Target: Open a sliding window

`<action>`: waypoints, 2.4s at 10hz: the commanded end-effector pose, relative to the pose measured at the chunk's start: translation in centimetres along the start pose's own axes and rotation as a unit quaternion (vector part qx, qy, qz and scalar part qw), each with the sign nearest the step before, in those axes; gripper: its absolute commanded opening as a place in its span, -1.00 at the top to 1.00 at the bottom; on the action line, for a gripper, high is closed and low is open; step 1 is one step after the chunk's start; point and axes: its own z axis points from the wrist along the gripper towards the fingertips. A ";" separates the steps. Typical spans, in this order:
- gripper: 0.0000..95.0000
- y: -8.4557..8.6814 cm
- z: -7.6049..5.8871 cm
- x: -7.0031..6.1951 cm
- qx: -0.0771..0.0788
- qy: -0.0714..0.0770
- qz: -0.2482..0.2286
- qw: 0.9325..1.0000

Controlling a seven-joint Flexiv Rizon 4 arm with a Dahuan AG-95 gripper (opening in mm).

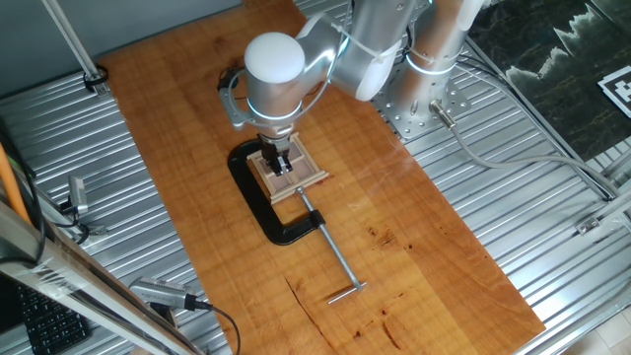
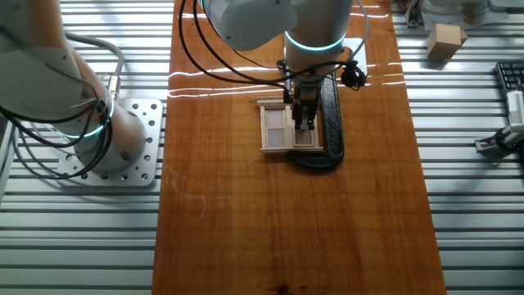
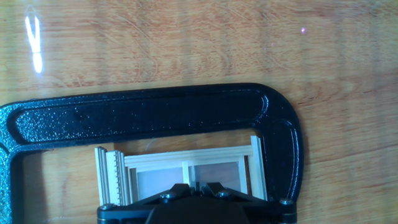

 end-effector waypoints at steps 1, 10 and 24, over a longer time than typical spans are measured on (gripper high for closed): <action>1.00 0.2 0.2 0.0 -0.001 0.000 0.001 1.000; 1.00 0.6 0.1 0.0 0.000 0.001 0.002 1.000; 1.00 1.1 0.1 0.1 0.001 0.001 -0.002 1.000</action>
